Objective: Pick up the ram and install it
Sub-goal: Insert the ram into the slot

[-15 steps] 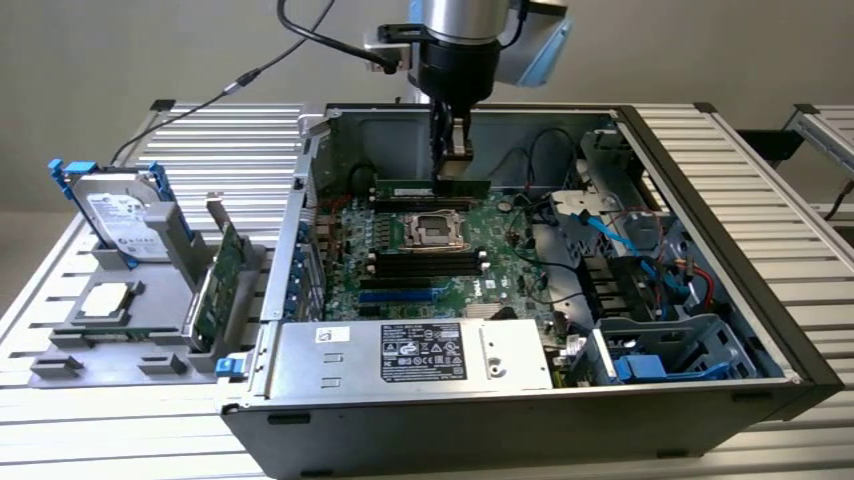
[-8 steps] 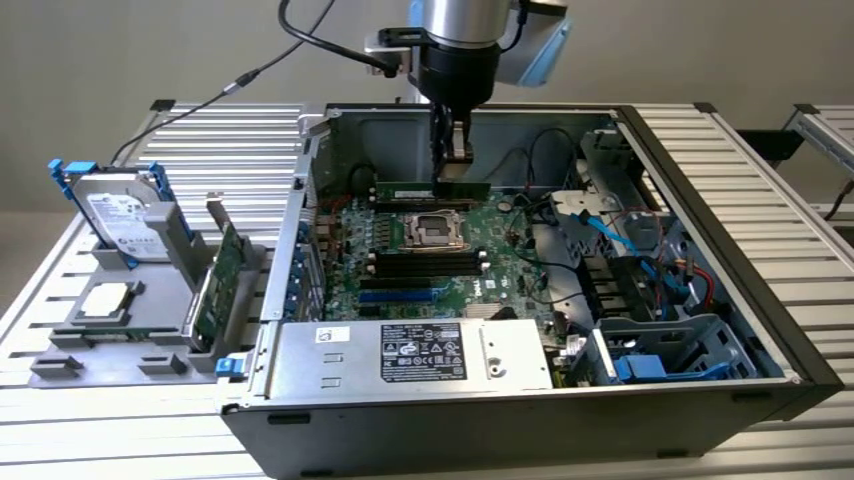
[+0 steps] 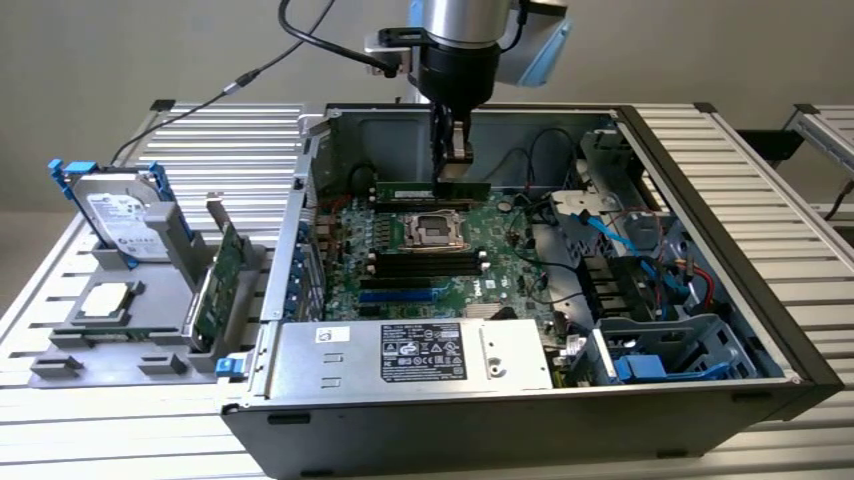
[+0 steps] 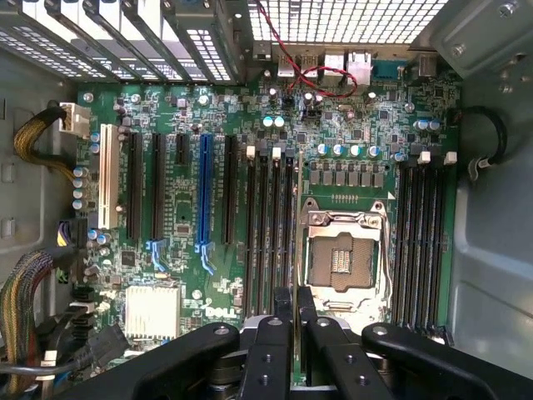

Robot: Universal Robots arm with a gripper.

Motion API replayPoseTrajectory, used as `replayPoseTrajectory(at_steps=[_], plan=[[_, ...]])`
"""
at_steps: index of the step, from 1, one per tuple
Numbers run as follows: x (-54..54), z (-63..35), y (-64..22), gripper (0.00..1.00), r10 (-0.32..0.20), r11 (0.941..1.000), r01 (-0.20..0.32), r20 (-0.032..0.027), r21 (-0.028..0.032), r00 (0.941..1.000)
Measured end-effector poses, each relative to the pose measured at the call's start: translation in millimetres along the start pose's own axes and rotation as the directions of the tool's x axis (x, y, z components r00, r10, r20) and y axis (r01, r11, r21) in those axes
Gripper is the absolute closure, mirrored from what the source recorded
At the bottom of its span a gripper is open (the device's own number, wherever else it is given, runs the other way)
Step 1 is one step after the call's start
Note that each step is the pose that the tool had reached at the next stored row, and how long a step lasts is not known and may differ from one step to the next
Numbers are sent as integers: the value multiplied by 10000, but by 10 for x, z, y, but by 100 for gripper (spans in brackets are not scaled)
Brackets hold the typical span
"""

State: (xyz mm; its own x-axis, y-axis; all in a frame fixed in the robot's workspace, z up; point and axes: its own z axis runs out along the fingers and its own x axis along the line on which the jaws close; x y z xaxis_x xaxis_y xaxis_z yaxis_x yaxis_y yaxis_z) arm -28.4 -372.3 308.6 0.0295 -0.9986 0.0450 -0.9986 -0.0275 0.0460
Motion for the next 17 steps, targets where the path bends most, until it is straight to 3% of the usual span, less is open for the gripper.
replayPoseTrajectory(at_steps=[6,14,15,16,17], plan=[[14,39,-2,86,-2,10000,2,2,0,10000],[222,192,-2,86,-33,10000,33,31,3,10000],[320,362,19,86,-79,10000,79,41,4,10000],[315,443,60,86,-87,10000,87,41,5,10000],[313,462,61,86,-88,10000,88,41,6,10000]])
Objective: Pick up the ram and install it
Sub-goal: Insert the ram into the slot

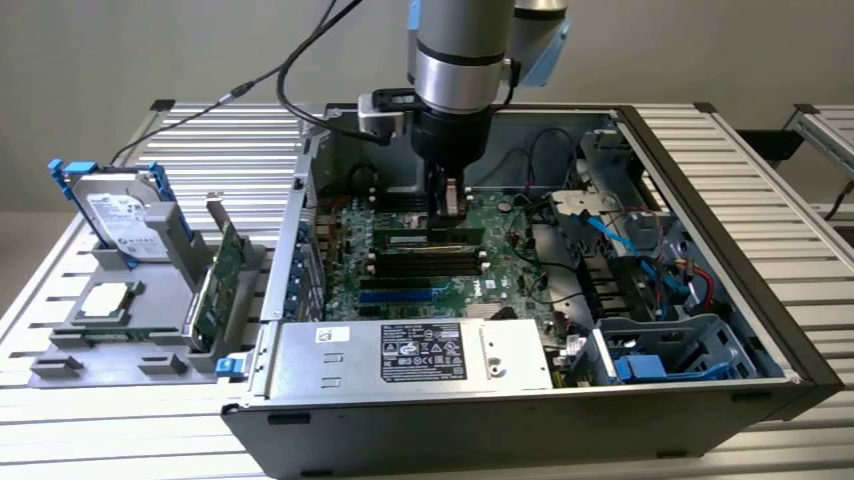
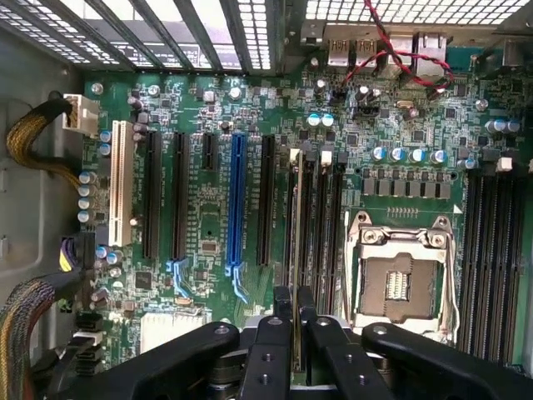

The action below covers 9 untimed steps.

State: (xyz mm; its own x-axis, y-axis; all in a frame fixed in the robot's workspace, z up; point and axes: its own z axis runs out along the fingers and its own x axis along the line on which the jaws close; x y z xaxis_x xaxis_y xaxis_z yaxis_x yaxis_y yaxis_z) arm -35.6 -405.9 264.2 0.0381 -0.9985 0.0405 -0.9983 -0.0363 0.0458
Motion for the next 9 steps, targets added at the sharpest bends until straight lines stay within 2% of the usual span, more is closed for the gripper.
replayPoseTrajectory(at_steps=[9], plan=[[-55,161,-13,86,3,10000,-3,0,-1,10000]])
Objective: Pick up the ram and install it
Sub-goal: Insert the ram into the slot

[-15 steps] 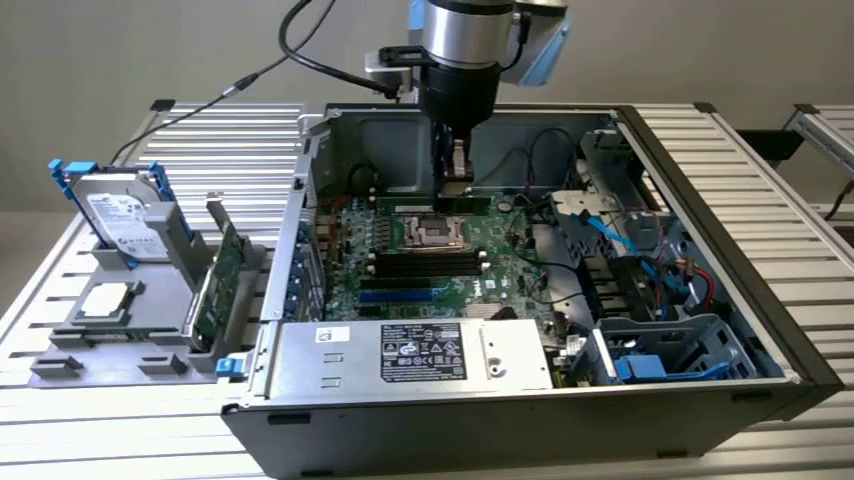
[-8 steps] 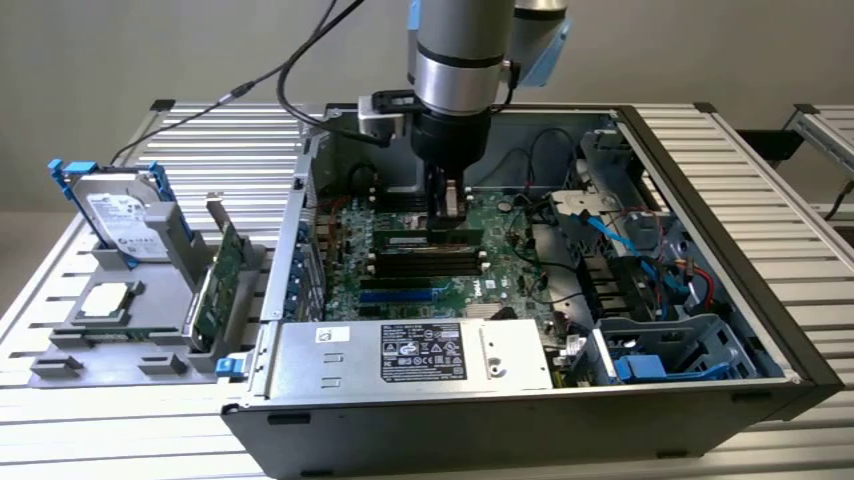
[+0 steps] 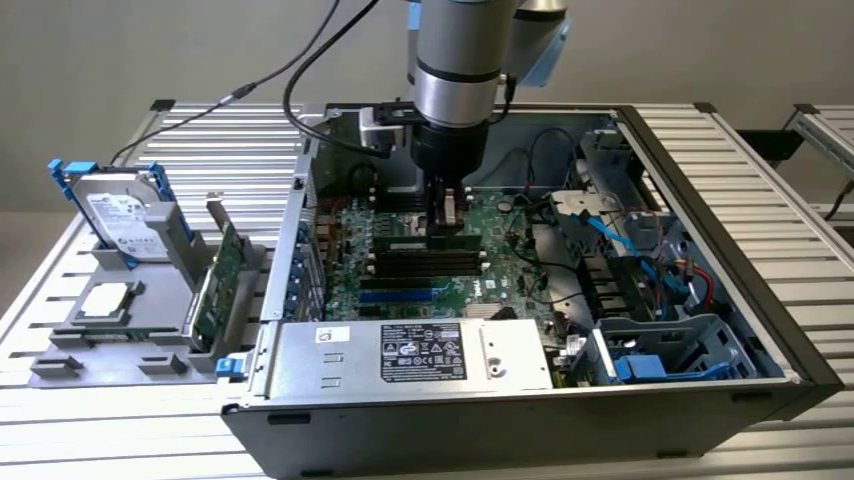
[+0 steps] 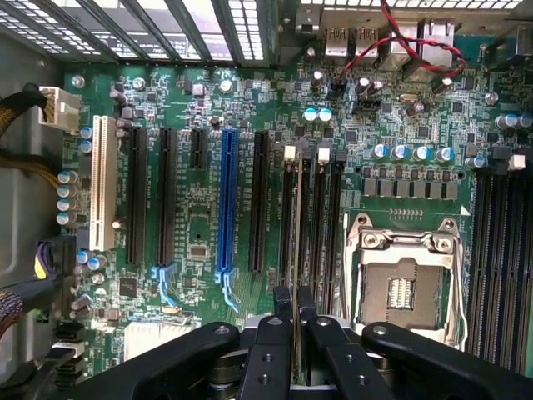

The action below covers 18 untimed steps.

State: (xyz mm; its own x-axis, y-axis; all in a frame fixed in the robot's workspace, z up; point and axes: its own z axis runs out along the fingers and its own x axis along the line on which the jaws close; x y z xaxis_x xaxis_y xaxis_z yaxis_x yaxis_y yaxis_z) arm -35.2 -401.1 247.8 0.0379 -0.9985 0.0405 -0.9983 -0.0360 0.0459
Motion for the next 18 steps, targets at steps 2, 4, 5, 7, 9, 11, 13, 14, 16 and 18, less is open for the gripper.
replayPoseTrajectory(at_steps=[2,4,5,7,9,11,13,14,16,18], plan=[[-19,36,-9,86,-1,10000,1,-1,0,10000],[-29,69,-15,86,0,10000,0,-12,0,10000],[-30,79,-17,86,2,10000,-2,-28,-1,10000],[-32,95,-23,86,3,10000,-3,-66,-3,10000],[-33,100,-35,86,5,10000,-5,-112,-5,9999],[-33,104,-45,86,7,10000,-7,-158,-6,9999],[-33,115,-47,86,10,10000,-10,-197,-7,9998],[-33,124,-48,86,10,10000,-10,-212,-8,9998],[-35,156,-50,86,9,10000,-9,-231,-9,9997],[-36,182,-51,86,11,10000,-11,-244,-9,9997]])
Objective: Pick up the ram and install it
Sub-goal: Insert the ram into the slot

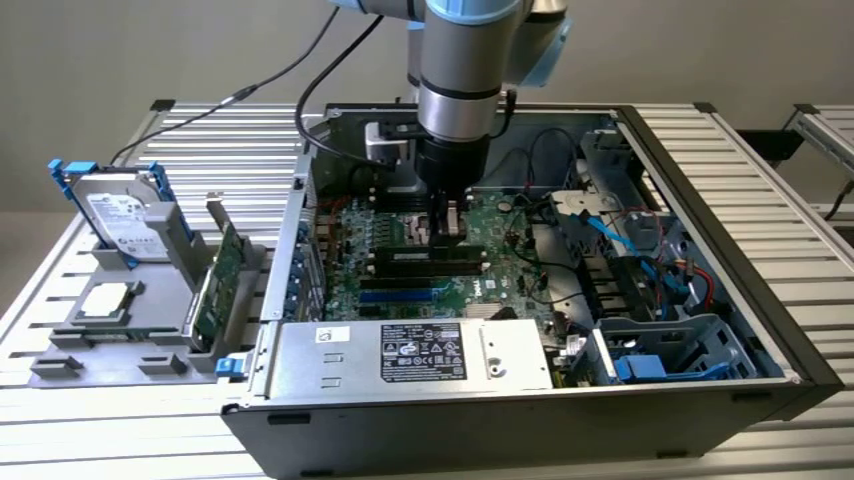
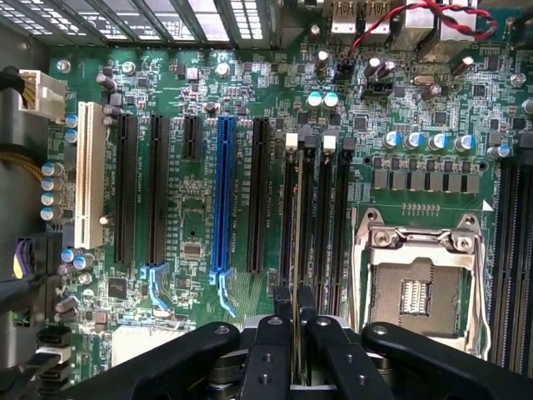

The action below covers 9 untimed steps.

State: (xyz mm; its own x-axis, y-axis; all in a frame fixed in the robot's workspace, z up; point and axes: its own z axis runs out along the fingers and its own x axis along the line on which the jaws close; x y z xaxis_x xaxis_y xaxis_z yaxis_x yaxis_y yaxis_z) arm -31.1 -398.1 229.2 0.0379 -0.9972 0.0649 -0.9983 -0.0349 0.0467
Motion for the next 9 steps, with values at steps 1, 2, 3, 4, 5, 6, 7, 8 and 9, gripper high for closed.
replayPoseTrajectory(at_steps=[1,2,3,4,5,6,7,8,9], plan=[[-1,10,0,86,0,10000,0,-7,0,10000],[-1,14,-1,86,0,10000,0,-14,0,10000],[-1,14,-1,86,0,10000,0,-17,-1,10000],[-1,14,-1,86,0,10000,0,-17,-1,10000],[-1,14,-1,86,1,10000,-1,-18,-2,10000],[-1,14,0,86,1,10000,-1,-18,-2,10000],[0,15,0,86,1,10000,-1,-17,-1,10000],[2,15,0,86,2,10000,-2,-16,0,10000],[7,15,0,86,2,10000,-2,-15,0,10000]])
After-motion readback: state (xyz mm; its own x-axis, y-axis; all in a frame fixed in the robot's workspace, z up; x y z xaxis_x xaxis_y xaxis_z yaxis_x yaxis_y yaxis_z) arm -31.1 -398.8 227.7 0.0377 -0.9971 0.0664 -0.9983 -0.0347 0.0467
